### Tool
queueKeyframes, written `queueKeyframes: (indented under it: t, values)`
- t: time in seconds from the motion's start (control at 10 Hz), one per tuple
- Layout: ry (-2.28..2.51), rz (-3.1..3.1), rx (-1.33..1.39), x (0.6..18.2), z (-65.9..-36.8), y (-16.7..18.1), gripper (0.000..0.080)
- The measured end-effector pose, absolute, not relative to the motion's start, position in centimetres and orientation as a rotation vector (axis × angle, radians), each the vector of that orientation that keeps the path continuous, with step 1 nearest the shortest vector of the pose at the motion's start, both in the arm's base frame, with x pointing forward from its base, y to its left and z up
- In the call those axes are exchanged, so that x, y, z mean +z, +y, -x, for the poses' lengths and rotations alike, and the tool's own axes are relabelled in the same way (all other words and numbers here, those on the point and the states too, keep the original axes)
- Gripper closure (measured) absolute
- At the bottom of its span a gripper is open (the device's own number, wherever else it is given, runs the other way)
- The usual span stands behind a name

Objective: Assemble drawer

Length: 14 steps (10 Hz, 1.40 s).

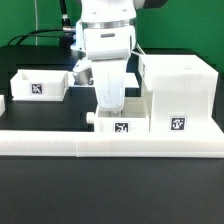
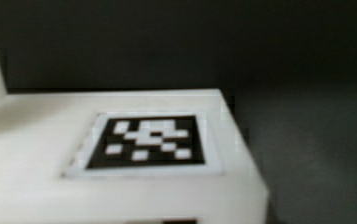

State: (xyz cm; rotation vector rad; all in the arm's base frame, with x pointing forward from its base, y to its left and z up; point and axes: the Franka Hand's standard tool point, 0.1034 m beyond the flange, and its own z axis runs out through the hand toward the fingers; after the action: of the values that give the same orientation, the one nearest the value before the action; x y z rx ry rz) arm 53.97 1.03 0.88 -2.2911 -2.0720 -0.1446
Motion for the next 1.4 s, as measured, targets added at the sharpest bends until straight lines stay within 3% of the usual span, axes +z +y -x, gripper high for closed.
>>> queueKeyframes:
  t: [1.4]
  values:
    - [-2.076,2.275,-0.092,0.88,-53.86,0.86,0.0757]
